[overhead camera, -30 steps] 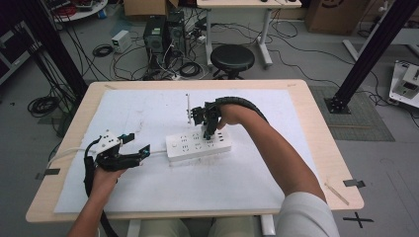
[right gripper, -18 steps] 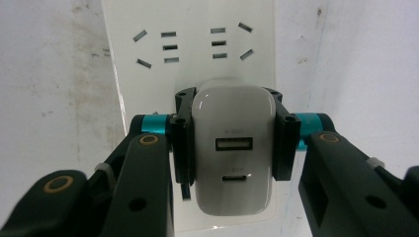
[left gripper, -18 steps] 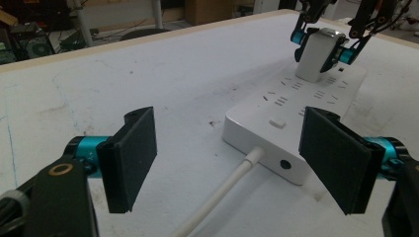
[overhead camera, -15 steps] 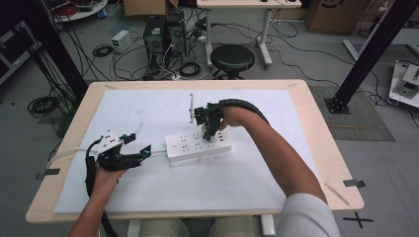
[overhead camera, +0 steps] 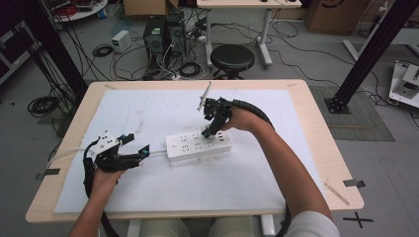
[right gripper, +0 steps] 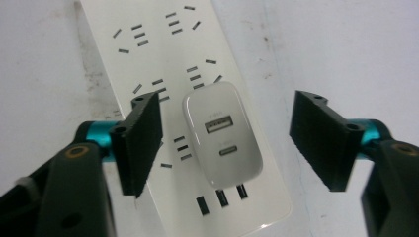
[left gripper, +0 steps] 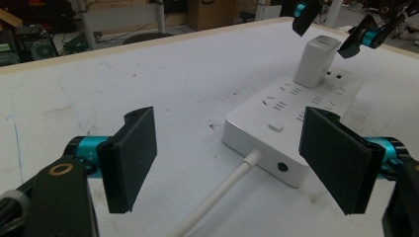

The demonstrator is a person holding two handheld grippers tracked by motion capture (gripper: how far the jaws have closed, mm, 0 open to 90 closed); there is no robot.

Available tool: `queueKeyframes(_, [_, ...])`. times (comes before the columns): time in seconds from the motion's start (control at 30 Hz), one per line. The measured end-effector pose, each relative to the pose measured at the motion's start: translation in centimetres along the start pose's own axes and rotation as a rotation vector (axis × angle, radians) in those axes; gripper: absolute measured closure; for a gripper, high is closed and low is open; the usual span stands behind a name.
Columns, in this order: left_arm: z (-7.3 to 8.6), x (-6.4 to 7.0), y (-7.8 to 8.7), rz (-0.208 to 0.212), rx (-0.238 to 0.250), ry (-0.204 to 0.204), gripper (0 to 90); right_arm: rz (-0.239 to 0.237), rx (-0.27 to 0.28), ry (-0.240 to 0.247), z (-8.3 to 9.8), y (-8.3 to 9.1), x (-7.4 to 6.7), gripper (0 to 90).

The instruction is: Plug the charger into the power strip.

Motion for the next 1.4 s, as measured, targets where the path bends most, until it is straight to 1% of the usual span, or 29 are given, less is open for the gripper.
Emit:
queueKeyframes(0.03, [0.0,0.1,0.0,0.000,0.005,0.001,22.5,0.012,0.006,-0.026,0.2,0.2,0.0,23.9])
queueKeyframes(0.07, [0.0,0.1,0.0,0.000,0.004,0.000,22.5,0.026,0.021,-0.066,0.5,0.5,0.1,20.4])
queueKeyframes(0.1, [-0.1,0.1,0.1,0.000,0.006,0.003,22.5,0.038,0.036,-0.105,0.7,0.7,0.2,20.4])
queueKeyframes(0.2, [-0.2,0.1,0.2,-0.002,0.011,0.002,22.4,0.043,0.077,-0.177,1.4,1.4,0.1,20.4])
queueKeyframes(0.27, [-0.2,0.1,0.2,-0.002,0.013,0.004,22.5,0.059,0.101,-0.228,2.0,2.1,0.2,20.4])
queueKeyframes(0.37, [-0.3,0.2,0.2,-0.001,0.017,0.001,22.5,0.076,0.135,-0.289,3.1,3.2,0.3,20.4])
queueKeyframes(0.4, [-0.4,0.2,0.2,0.000,0.019,0.001,22.5,0.085,0.140,-0.298,3.5,3.6,0.3,20.4])
queueKeyframes(0.43, [-0.4,0.2,0.2,0.000,0.019,0.001,22.5,0.085,0.140,-0.298,3.5,3.6,0.3,20.4])
queueKeyframes(0.47, [-0.4,0.4,0.2,0.004,0.019,-0.002,22.5,0.105,0.154,-0.333,4.8,4.5,0.1,20.4])
queueKeyframes(0.5, [-0.4,0.4,0.2,0.003,0.018,-0.002,22.5,0.109,0.158,-0.338,5.1,4.6,0.1,20.4])
queueKeyframes(0.6, [-0.5,0.7,0.1,0.007,0.021,-0.004,22.5,0.120,0.176,-0.372,6.3,5.4,-0.3,20.4])
queueKeyframes(0.63, [-0.5,0.7,0.1,0.007,0.021,-0.004,22.5,0.120,0.176,-0.372,6.3,5.4,-0.3,20.4])
queueKeyframes(0.7, [-0.6,0.8,0.0,0.005,0.025,-0.002,22.4,0.141,0.184,-0.402,7.3,6.0,-0.8,20.4])
queueKeyframes(0.8, [-0.6,0.8,0.0,0.002,0.028,-0.001,22.5,0.161,0.197,-0.429,8.5,6.5,-1.1,20.4])
queueKeyframes(0.87, [-0.7,0.8,0.0,0.001,0.029,-0.001,22.4,0.183,0.209,-0.445,9.3,6.9,-1.4,20.4])
queueKeyframes(0.9, [-0.7,0.8,0.0,0.001,0.030,0.000,22.5,0.187,0.211,-0.462,9.6,7.1,-1.7,20.4])
queueKeyframes(0.97, [-0.7,0.7,0.0,0.000,0.027,-0.003,22.5,0.209,0.229,-0.472,10.4,7.6,-2.1,20.4])
queueKeyframes(1.03, [-0.6,0.7,0.0,-0.002,0.028,0.002,22.5,0.228,0.241,-0.494,11.4,8.1,-2.5,20.4])
queueKeyframes(1.07, [-0.7,0.7,0.1,-0.003,0.028,0.000,22.5,0.237,0.246,-0.504,12.0,8.2,-2.8,20.4])
queueKeyframes(1.1, [-0.7,0.7,0.1,-0.003,0.028,0.000,22.5,0.237,0.246,-0.504,12.0,8.2,-2.8,20.4])
queueKeyframes(1.13, [-0.7,0.6,0.1,-0.001,0.024,-0.005,22.5,0.247,0.246,-0.515,12.6,8.3,-3.0,20.4])
queueKeyframes(1.17, [-0.7,0.6,0.1,-0.001,0.023,-0.008,22.4,0.260,0.252,-0.531,13.8,8.4,-3.5,20.4])
queueKeyframes(1.2, [-0.6,0.6,0.1,0.001,0.020,-0.007,22.4,0.269,0.250,-0.539,14.2,8.4,-3.6,20.4])
queueKeyframes(1.27, [-0.7,0.6,0.0,0.000,0.018,-0.011,22.5,0.289,0.263,-0.567,15.1,8.6,-3.8,20.4])
queueKeyframes(1.33, [-0.7,0.6,0.0,0.001,0.024,-0.008,22.5,0.305,0.282,-0.587,15.8,8.8,-4.0,20.4])
queueKeyframes(1.4, [-0.7,0.7,0.0,0.006,0.020,-0.010,22.5,0.319,0.297,-0.603,16.4,8.9,-4.3,20.4])
Point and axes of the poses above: each handheld gripper's, and its own axes: y roughly backward along the jaws, z roughly out of its underside, x roughly to its right, the point moved 8 cm from there along -y, roughly forward along the jaws, and after that the axes turned 6 degrees about z, right-handed, at the moved point
